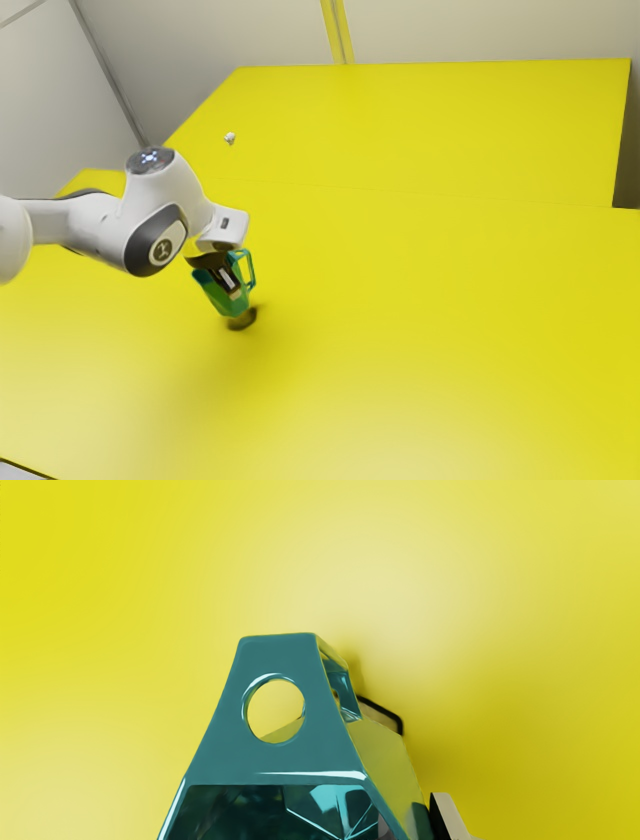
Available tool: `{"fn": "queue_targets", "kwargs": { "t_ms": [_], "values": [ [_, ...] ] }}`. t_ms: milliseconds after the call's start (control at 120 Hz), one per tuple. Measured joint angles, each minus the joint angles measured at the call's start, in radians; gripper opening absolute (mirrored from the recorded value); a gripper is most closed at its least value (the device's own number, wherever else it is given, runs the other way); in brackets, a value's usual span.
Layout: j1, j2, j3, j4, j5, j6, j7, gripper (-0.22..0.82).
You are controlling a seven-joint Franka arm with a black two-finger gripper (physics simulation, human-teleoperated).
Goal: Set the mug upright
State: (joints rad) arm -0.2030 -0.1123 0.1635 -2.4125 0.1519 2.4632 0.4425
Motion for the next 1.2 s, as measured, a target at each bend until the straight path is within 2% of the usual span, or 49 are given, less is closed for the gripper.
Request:
{"fn": "queue_targets", "kwargs": {
  "t_ms": [550,1025,1200],
  "values": [
    [0.001,0.051,-0.003,-0.001,0.014,0.042,-0.070,-0.16],
    [-0.001,0.046,-0.001,0.004,-0.002,0.037,-0.069,0.17],
    [-0.002,0.017,-0.002,0.011,-0.003,0.025,-0.074,0.25]
  ]
}}
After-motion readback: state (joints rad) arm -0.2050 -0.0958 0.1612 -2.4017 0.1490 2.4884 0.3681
